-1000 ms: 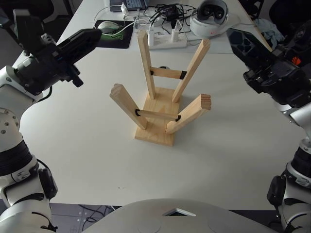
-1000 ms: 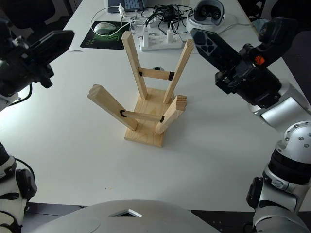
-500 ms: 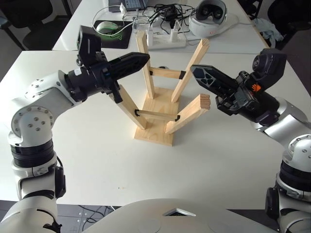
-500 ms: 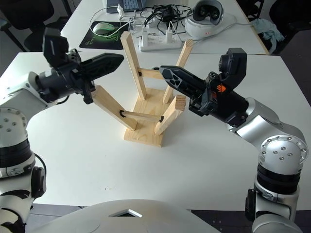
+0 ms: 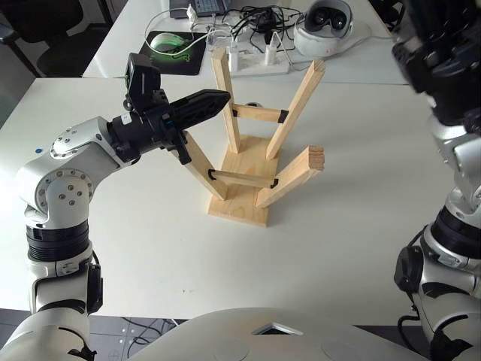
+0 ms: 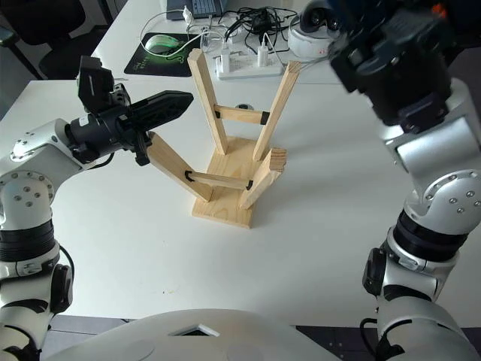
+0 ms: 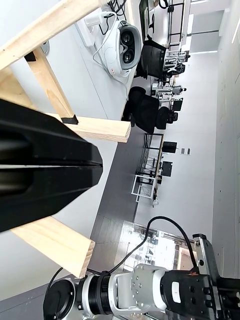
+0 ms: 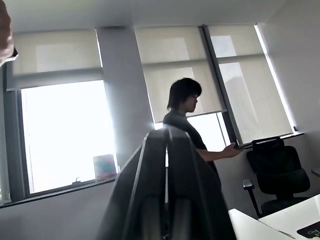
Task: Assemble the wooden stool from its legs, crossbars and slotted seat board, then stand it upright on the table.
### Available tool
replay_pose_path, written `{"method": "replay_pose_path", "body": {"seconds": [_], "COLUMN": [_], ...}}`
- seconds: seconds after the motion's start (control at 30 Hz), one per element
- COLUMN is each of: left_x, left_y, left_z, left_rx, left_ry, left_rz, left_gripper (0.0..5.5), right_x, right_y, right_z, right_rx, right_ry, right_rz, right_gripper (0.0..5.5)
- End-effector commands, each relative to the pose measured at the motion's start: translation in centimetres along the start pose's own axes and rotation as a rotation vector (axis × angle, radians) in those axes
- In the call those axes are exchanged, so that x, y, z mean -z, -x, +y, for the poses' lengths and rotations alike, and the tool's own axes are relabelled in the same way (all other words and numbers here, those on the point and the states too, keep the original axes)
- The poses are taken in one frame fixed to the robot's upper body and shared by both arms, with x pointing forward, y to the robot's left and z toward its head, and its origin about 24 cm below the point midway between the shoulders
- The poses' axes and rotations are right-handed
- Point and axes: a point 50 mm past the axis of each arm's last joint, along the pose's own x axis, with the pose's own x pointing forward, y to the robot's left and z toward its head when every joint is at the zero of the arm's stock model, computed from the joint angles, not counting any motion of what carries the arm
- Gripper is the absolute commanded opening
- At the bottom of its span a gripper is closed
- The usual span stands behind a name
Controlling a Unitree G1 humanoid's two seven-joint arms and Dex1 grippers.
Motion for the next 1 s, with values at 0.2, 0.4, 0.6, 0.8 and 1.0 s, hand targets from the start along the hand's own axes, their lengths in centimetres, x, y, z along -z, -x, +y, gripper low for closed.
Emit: {"method": "replay_pose_path", "body": {"seconds": [0.2,0.4,0.6,0.8,1.0], "left_x": [0.2,0.5,0.4,0.3,0.1], "left_y": [-1.1,-0.4,0.2,0.1,-0.4], "left_z": [-0.1,-0.1,0.1,0.3,-0.2], "left_rx": [0.057,0.033,0.004,0.016,0.058], "left_ry": [0.037,0.052,0.052,0.055,0.064], "left_rz": [0.057,0.069,0.064,0.068,0.079], "left_gripper": [0.00,0.00,0.00,0.00,0.00], "right_x": [9.7,-1.6,-5.1,4.0,11.5], "right_y": [2.5,0.3,0.2,0.0,2.5], "right_z": [0.5,-1.1,-0.2,1.3,0.7], "right_rx": [0.097,0.152,0.087,0.062,0.234], "right_ry": [0.055,0.069,-0.002,-0.053,-0.004], "right_rz": [0.304,-0.270,-0.356,0.104,0.464], "right_gripper": [0.02,0.02,0.02,0.02,0.02]}}
